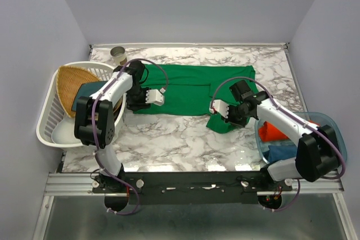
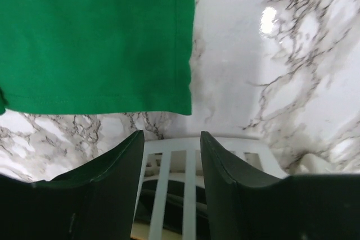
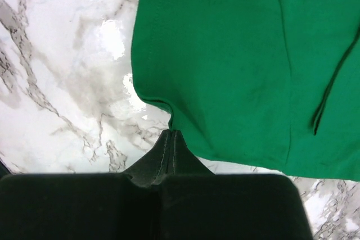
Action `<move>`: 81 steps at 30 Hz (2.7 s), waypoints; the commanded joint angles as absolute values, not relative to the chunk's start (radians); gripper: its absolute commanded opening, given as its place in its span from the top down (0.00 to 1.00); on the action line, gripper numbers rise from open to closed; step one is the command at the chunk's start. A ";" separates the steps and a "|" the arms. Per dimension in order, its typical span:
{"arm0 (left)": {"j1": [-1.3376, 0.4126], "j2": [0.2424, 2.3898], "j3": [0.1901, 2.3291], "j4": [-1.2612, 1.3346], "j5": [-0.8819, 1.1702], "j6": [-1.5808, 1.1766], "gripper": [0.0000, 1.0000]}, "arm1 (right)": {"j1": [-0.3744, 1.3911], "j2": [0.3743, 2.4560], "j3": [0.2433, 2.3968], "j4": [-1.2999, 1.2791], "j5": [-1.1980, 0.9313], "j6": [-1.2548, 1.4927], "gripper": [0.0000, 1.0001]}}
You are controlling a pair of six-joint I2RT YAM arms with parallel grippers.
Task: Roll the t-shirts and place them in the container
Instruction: Fold the T-shirt at the center of the board.
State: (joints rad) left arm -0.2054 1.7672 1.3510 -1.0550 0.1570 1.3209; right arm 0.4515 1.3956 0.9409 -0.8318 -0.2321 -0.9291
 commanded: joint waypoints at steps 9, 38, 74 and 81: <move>-0.201 1.888 1.385 -1.029 0.084 1.465 0.57 | 0.423 1.448 1.019 -0.861 -0.268 -0.885 1.00; -0.239 1.850 1.158 -0.827 0.043 1.368 0.81 | 0.411 1.513 1.045 -0.851 -0.253 -0.858 1.00; -0.175 2.023 1.681 -0.943 0.066 1.005 1.00 | 0.143 1.569 1.465 -0.761 -0.006 -0.884 1.00; -0.166 2.046 1.712 -0.923 0.045 0.974 1.00 | 0.127 1.611 1.479 -0.732 0.028 -0.882 1.00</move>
State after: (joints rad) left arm -0.1692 2.0277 1.6886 -0.9215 0.0601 1.0111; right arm 0.1406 1.5742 1.4368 -0.7746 -0.0196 -0.8734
